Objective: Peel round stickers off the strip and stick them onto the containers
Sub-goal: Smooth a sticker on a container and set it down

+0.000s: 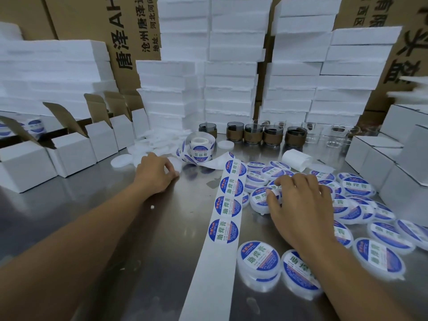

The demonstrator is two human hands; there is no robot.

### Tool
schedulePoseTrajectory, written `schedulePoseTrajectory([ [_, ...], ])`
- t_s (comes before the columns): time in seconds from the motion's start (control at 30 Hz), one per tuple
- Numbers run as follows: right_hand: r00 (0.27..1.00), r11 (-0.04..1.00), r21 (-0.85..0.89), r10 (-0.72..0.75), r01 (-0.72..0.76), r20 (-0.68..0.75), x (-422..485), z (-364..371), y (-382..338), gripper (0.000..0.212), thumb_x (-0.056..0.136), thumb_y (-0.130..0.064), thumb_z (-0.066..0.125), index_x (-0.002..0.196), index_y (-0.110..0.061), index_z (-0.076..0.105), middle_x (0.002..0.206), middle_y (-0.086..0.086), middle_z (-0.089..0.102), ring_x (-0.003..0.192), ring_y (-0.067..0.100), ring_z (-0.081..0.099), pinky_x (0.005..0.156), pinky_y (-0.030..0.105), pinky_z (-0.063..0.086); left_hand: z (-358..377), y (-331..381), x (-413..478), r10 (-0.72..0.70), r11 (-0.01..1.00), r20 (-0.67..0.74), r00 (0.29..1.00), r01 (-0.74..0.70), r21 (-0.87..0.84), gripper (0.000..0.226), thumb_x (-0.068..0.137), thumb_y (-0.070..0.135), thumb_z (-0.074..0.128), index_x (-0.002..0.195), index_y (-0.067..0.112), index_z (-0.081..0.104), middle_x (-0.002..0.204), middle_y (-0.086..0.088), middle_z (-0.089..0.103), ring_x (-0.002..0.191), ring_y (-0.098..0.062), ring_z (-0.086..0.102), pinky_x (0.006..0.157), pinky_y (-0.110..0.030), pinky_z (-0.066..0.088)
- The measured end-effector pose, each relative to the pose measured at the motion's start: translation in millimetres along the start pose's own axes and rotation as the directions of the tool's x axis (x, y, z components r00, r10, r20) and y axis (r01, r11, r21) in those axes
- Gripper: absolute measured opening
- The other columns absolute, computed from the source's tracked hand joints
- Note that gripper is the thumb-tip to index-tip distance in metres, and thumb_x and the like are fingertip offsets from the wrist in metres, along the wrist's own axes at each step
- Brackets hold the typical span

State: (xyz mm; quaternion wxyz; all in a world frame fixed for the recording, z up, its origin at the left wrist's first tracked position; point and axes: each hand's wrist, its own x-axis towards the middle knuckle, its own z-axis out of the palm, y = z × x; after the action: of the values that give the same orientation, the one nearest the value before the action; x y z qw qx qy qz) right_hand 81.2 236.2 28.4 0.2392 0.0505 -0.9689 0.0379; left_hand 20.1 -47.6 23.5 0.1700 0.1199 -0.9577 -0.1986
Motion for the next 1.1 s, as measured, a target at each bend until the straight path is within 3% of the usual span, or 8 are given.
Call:
schedulePoseTrajectory([
  [0.23, 1.0, 1.0, 0.011, -0.008, 0.008, 0.005, -0.9, -1.2, -0.2, 0.035, 0.093, -0.04, 0.038, 0.117, -0.02, 0.054, 0.12, 0.003, 0.054, 0.116, 0.022, 0.041, 0.097, 0.037, 0.031, -8.3, 8.8, -19.6, -0.022, 1.0, 0.111, 0.994, 0.019, 0.025, 0.035, 0.083, 0.053, 0.06, 0.07, 0.02, 0.066, 0.088, -0.011, 0.066, 0.1, -0.03, 0.057, 0.095, -0.042, 0.043],
  [0.57, 0.999, 0.999, 0.031, -0.014, 0.015, -0.035, 0.2, -0.3, -0.4, 0.034, 0.094, -0.038, 0.039, 0.117, -0.018, 0.054, 0.119, 0.005, 0.054, 0.117, 0.023, 0.04, 0.097, 0.039, 0.03, -4.8, 15.2, -33.4, -0.01, 1.0, -0.002, 1.0, 0.01, 0.011, 0.017, 0.087, 0.031, 0.056, 0.072, 0.023, 0.06, 0.099, -0.008, 0.06, 0.11, -0.029, 0.046, 0.091, -0.037, 0.033],
  [0.67, 0.998, 0.999, 0.02, -0.031, 0.032, -0.049, -0.1, 0.0, -1.2, 0.034, 0.094, -0.038, 0.038, 0.117, -0.018, 0.054, 0.118, 0.004, 0.054, 0.115, 0.024, 0.041, 0.097, 0.039, 0.03, -7.3, 17.8, -36.5, -0.023, 0.995, -0.058, 0.998, 0.017, -0.095, 0.02, 0.09, 0.025, 0.054, 0.074, 0.015, 0.063, 0.1, -0.011, 0.062, 0.11, -0.033, 0.048, 0.095, -0.041, 0.04],
  [0.73, 0.997, 0.999, 0.03, -0.041, 0.043, -0.06, 0.2, -0.3, -1.9, 0.035, 0.094, -0.038, 0.038, 0.118, -0.018, 0.053, 0.118, 0.004, 0.054, 0.115, 0.024, 0.042, 0.098, 0.038, 0.03, -12.3, 27.2, -42.3, -0.055, 0.967, -0.116, 0.992, 0.024, -0.254, 0.031, 0.093, 0.022, 0.052, 0.063, 0.014, 0.057, 0.077, -0.013, 0.058, 0.1, -0.034, 0.052, 0.088, -0.039, 0.043],
  [0.8, 0.996, 0.996, 0.068, -0.048, 0.054, -0.078, 0.3, -1.3, -2.7, 0.035, 0.094, -0.038, 0.039, 0.119, -0.019, 0.053, 0.119, 0.004, 0.055, 0.115, 0.023, 0.042, 0.097, 0.038, 0.03, -19.8, 44.7, -53.2, -0.121, 0.857, -0.125, 0.985, 0.04, -0.514, 0.038, 0.096, 0.024, 0.049, 0.059, 0.016, 0.05, 0.063, -0.008, 0.048, 0.075, -0.026, 0.049, 0.067, -0.027, 0.045],
  [0.87, 0.991, 0.988, 0.131, -0.062, 0.077, -0.115, -0.2, -2.5, -4.6, 0.034, 0.094, -0.037, 0.04, 0.119, -0.018, 0.053, 0.118, 0.004, 0.057, 0.115, 0.023, 0.043, 0.096, 0.037, 0.03, -25.1, 64.1, -65.2, -0.18, 0.628, -0.013, 0.984, 0.105, -0.771, 0.033, 0.098, 0.025, 0.046, 0.069, 0.012, 0.054, 0.068, -0.004, 0.051, 0.063, -0.015, 0.046, 0.056, -0.02, 0.04],
  [1.0, 0.982, 0.948, 0.306, -0.032, 0.088, -0.184, -2.4, -6.7, -11.0, 0.033, 0.094, -0.036, 0.042, 0.115, -0.017, 0.058, 0.107, 0.003, 0.064, 0.108, 0.023, 0.048, 0.094, 0.037, 0.031, -22.5, 91.9, -88.2, -0.039, 0.02, 0.324, 0.945, 0.325, -0.945, 0.025, 0.1, 0.02, 0.039, 0.113, 0.004, 0.054, 0.107, -0.012, 0.061, 0.093, -0.022, 0.057, 0.075, -0.028, 0.045],
  [1.1, 0.988, 0.839, 0.541, 0.026, 0.061, -0.151, -4.7, -8.9, -16.4, 0.034, 0.094, -0.039, 0.04, 0.111, -0.019, 0.061, 0.088, -0.004, 0.063, 0.096, 0.018, 0.052, 0.087, 0.037, 0.037, -15.9, 97.1, -99.7, 0.149, -0.096, 0.398, 0.905, 0.414, -0.905, 0.035, 0.1, 0.02, 0.035, 0.126, 0.001, 0.049, 0.127, -0.018, 0.056, 0.117, -0.03, 0.052, 0.097, -0.039, 0.042],
])
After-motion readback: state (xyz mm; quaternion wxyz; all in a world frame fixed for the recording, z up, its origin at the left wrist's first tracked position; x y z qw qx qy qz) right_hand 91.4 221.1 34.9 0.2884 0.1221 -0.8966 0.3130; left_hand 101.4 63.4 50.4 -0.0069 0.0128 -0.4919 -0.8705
